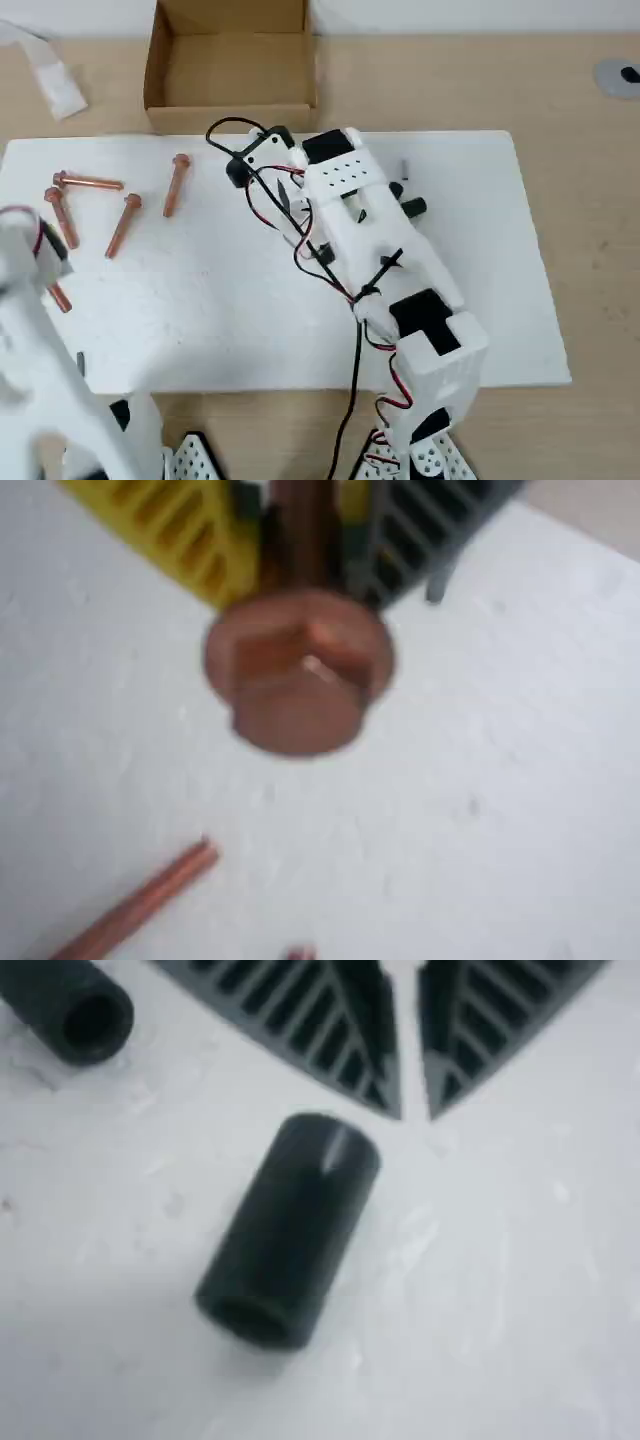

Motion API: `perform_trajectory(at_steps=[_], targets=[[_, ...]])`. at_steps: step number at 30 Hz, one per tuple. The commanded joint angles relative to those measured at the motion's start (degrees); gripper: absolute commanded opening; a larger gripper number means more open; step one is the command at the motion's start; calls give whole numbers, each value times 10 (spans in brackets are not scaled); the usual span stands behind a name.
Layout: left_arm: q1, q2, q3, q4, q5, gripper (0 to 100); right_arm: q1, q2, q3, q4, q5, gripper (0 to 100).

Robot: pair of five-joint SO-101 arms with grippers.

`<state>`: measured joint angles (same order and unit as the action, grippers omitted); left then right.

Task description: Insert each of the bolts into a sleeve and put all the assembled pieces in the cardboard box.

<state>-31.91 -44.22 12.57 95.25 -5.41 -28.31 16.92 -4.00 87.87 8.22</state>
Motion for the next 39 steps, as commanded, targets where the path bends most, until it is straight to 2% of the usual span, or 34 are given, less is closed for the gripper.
perform_trajectory(at_steps=[1, 4, 8, 14, 28, 39], targets=[[11, -124, 41, -27, -4, 9, 10, -2, -21, -18, -13, 13], [11, -204, 82, -48, -3, 8, 27, -2, -22, -25, -12, 29], [11, -286, 138, -76, -3, 7, 41, -1, -22, -28, -9, 118], [11, -355, 194, -89, -2, 6, 41, 8, -20, -52, -4, 123], [11, -379, 210, -96, -4, 6, 41, 98, -23, -94, -5, 125], [11, -379, 210, -93, -5, 6, 41, 105, -13, -64, 12, 126]])
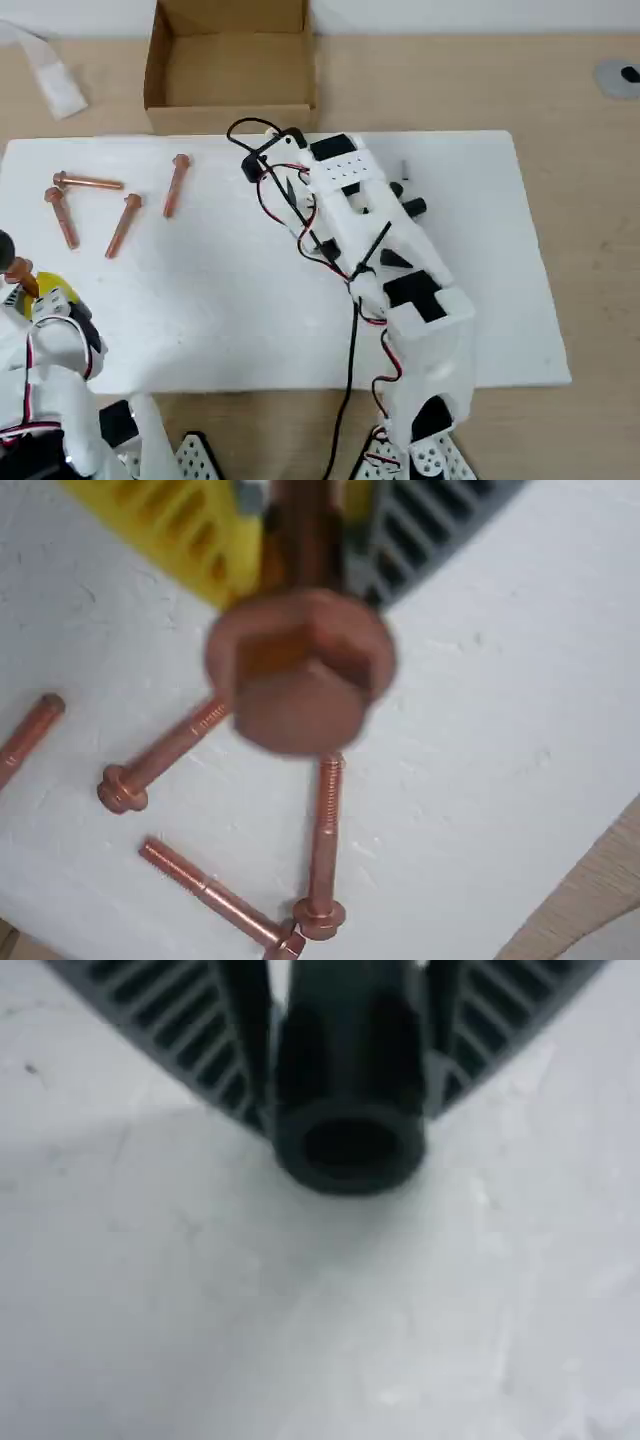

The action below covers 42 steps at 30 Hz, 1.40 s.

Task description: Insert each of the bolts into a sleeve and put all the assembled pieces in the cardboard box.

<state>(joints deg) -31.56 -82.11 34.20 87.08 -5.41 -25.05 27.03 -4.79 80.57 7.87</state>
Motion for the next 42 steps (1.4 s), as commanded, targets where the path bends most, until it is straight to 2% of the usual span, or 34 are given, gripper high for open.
perform_trajectory(at_steps=[1, 17, 23, 29, 35, 42], targets=[[8, 0, -6, -11, -5, 6, 9, 4, -4, 12, 20, 126], [8, 0, -7, -10, -5, 6, 6, 11, 59, -12, 39, 122], [8, 0, -7, -10, -5, 6, 7, 50, 58, -12, 38, 27], [8, 0, -8, -10, -5, 6, 7, 51, 34, -8, 37, 10], [7, -1, -28, -10, -5, 6, 6, 43, -48, 55, 22, 10], [7, 0, -53, -13, -5, 8, 7, -91, -211, 157, -5, 10]])
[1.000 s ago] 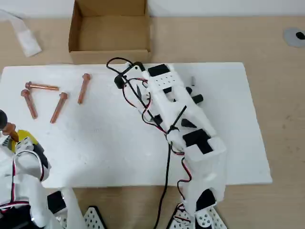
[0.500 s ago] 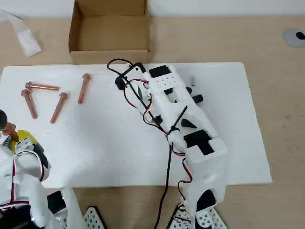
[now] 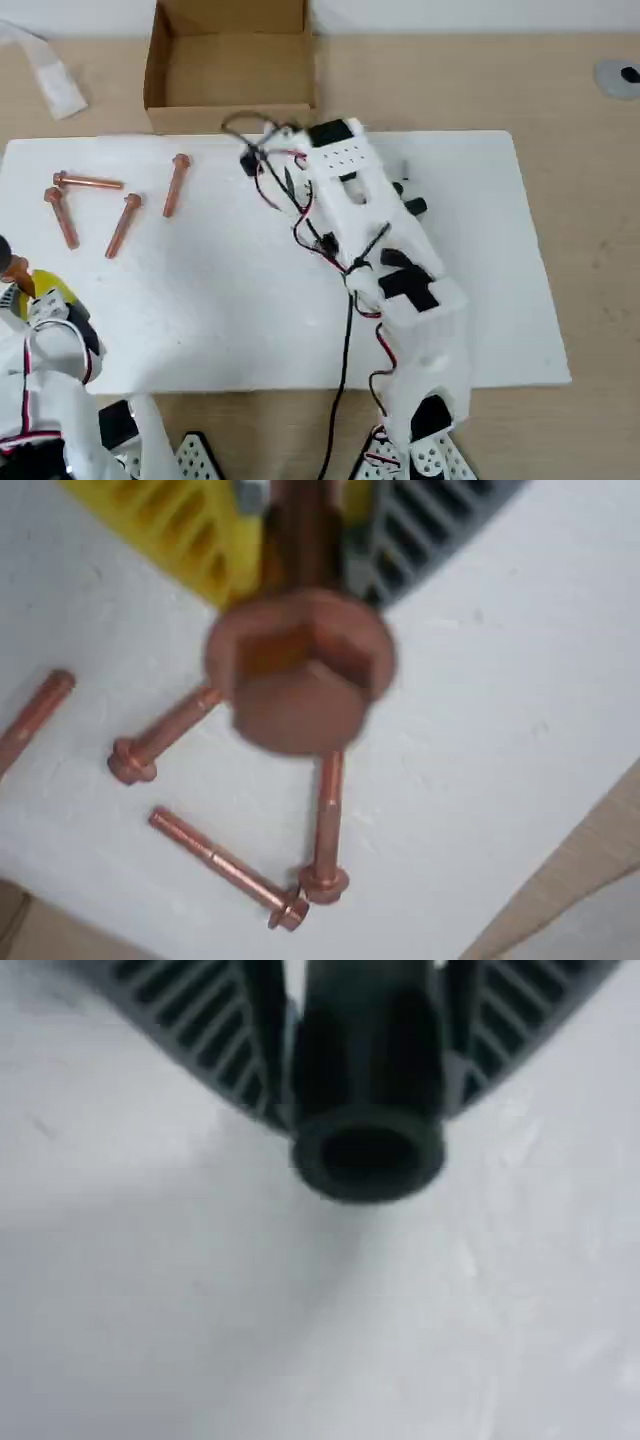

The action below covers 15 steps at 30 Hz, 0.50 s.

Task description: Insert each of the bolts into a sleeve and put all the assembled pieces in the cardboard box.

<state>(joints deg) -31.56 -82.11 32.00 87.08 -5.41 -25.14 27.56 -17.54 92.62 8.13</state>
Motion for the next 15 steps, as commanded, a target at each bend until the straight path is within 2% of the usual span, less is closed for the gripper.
perform_trajectory(at_steps=[1, 7, 10, 15], targets=[[7, 0, -30, -13, -4, 9, 7, -116, -106, 52, -7, 10], [4, 0, -30, -14, -3, 9, 7, -219, -155, 99, -12, 10], [4, 0, -29, -16, -3, 9, 6, -297, -151, 98, -55, 10], [6, 0, 25, -76, -3, 7, -48, -451, -148, 84, -64, 10]])
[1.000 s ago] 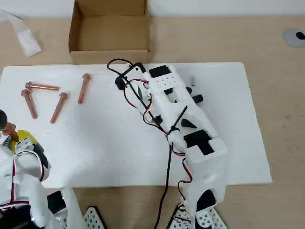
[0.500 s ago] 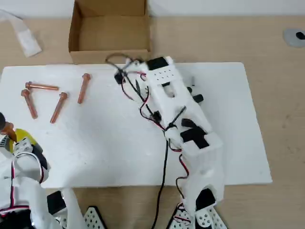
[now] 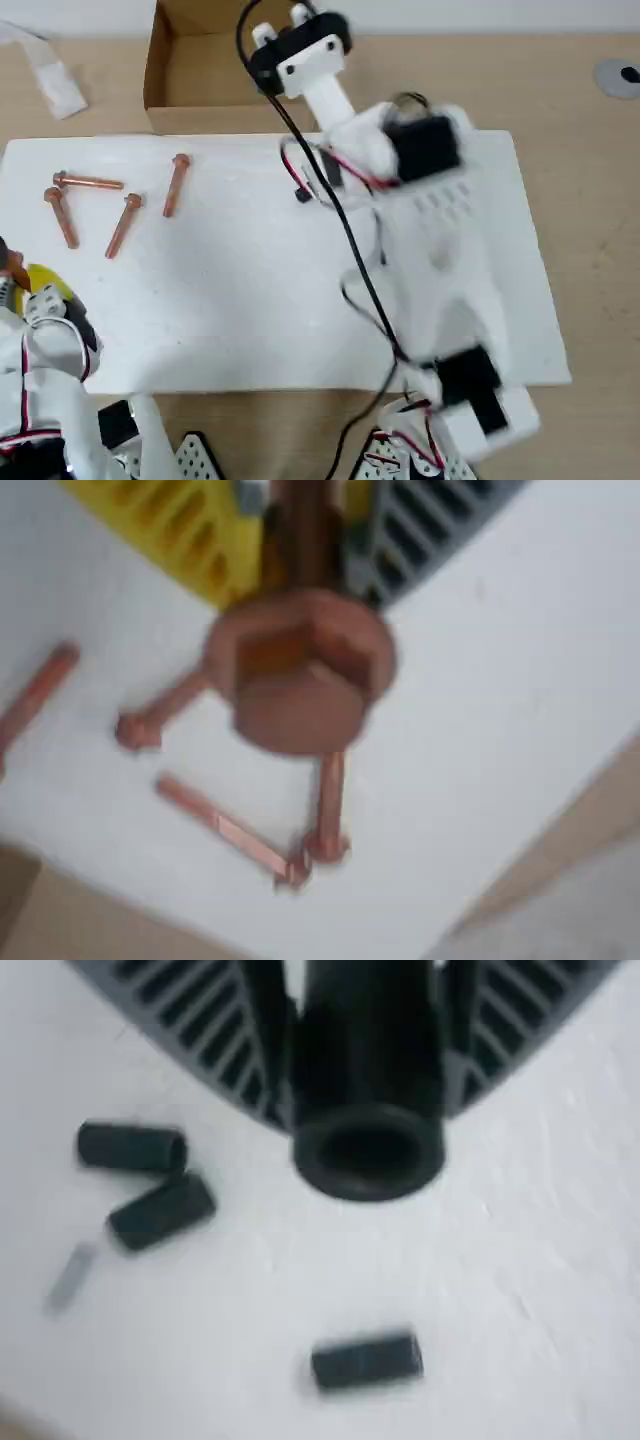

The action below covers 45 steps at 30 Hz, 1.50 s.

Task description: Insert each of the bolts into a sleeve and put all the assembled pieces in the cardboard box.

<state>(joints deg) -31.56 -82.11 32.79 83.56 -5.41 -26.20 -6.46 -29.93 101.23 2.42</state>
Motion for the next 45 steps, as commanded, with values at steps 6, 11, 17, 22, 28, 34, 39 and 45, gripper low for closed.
perform_trajectory(at_steps=[6, 11, 17, 22, 28, 34, 39, 45], targets=[[8, 0, 98, -157, -3, 6, -70, -246, 27, -40, -11, 10], [84, 0, 104, -174, -3, 6, -73, -351, 189, -84, -11, 10], [224, -1, 82, -212, 47, 6, -73, -538, 496, -252, -11, 10], [252, 0, 34, -289, 142, 6, -74, -725, 764, -444, -11, 10], [346, 0, 21, -297, 147, 5, -93, -897, 989, -571, -11, 9], [491, 0, 23, -297, 143, 5, -140, -939, 1058, -582, -121, 9], [557, 3, 27, -300, 143, 5, -168, -940, 1065, -585, -148, 9], [571, 3, 25, -301, 144, 5, -170, -939, 1067, -644, -146, 9]])
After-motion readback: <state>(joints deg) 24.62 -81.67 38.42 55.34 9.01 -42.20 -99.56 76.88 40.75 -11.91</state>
